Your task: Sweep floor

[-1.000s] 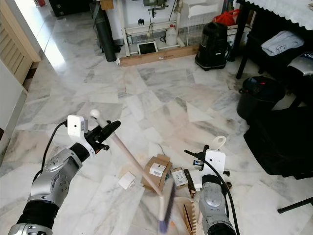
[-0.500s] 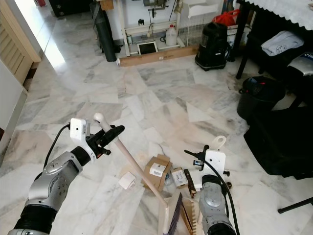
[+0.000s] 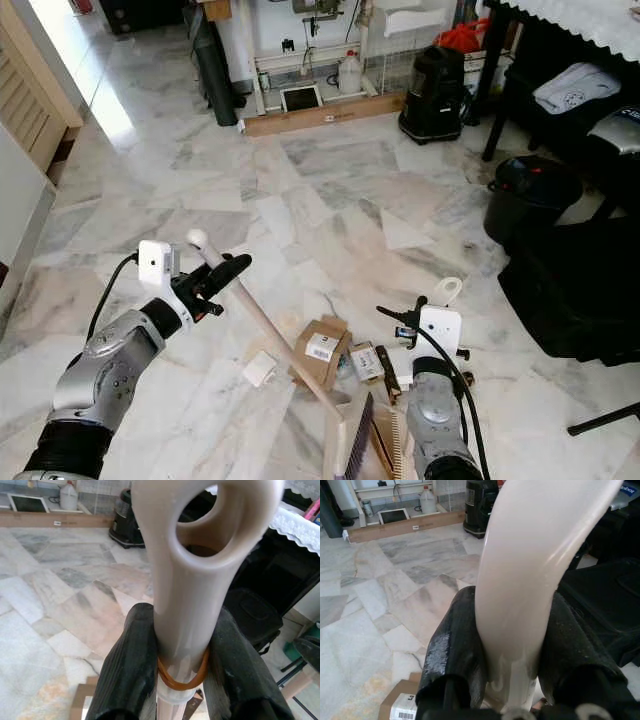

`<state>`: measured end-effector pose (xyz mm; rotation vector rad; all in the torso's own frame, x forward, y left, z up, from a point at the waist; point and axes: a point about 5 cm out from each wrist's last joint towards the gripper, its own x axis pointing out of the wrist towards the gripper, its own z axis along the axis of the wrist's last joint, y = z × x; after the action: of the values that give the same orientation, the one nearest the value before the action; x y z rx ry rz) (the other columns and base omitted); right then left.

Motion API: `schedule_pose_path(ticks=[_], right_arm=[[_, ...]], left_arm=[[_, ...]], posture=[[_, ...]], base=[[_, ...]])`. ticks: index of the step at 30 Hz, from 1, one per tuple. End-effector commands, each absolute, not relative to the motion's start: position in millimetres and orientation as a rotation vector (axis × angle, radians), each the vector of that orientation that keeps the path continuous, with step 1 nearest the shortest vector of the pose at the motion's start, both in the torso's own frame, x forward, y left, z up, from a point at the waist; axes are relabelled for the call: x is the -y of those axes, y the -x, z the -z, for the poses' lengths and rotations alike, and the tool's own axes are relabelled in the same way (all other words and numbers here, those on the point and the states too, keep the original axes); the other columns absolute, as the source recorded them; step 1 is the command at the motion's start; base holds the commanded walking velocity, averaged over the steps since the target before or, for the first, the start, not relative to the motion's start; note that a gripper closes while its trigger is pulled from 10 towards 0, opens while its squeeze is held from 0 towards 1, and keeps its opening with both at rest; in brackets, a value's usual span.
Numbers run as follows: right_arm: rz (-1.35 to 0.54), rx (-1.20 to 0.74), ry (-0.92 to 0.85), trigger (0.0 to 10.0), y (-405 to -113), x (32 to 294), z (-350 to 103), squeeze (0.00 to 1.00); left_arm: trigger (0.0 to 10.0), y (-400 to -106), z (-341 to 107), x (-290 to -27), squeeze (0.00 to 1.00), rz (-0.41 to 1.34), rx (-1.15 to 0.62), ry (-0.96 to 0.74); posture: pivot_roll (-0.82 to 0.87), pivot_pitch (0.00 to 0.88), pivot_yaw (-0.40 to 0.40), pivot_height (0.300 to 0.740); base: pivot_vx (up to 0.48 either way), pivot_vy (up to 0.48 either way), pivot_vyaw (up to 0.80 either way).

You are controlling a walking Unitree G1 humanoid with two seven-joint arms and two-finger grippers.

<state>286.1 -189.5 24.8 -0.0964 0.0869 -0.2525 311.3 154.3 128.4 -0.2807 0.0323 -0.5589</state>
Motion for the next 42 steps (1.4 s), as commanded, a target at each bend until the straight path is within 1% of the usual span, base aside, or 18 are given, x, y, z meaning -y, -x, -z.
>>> schedule_pose_path(ticks=[1, 6, 15, 25, 42], right_arm=[[0.25, -0.17, 0.063, 10.0, -278, 183, -10, 0.0], [0.25, -0.17, 0.064, 10.0, -278, 183, -10, 0.0], [0.249, -0.172, 0.065, 10.0, -278, 183, -10, 0.0], [0.25, -0.172, 0.064, 10.0, -278, 183, -10, 0.0], [0.251, -0.175, 0.063, 10.0, -277, 183, -9, 0.0]], left_arm=[[10.0, -311, -139, -159, 0.0, 0.555, 0.011, 0.276], [10.0, -312, -140, -163, 0.0, 0.524, 0.022, 0.273], [10.0, -308, -128, -160, 0.0, 0.556, -0.053, 0.253], [10.0, -308, -126, -158, 0.0, 0.559, -0.065, 0.26], [10.0, -301, -117, -145, 0.0, 0.674, -0.154, 0.275]], posture=[[0.11, 0.057, 0.094, 0.74], [0.11, 0.058, 0.093, 0.74], [0.11, 0.063, 0.093, 0.74], [0.11, 0.065, 0.095, 0.74], [0.11, 0.07, 0.1, 0.74]], base=[[0.0, 0.0, 0.0], [0.0, 0.0, 0.0], [0.0, 0.0, 0.0], [0.0, 0.0, 0.0], [0.0, 0.0, 0.0]])
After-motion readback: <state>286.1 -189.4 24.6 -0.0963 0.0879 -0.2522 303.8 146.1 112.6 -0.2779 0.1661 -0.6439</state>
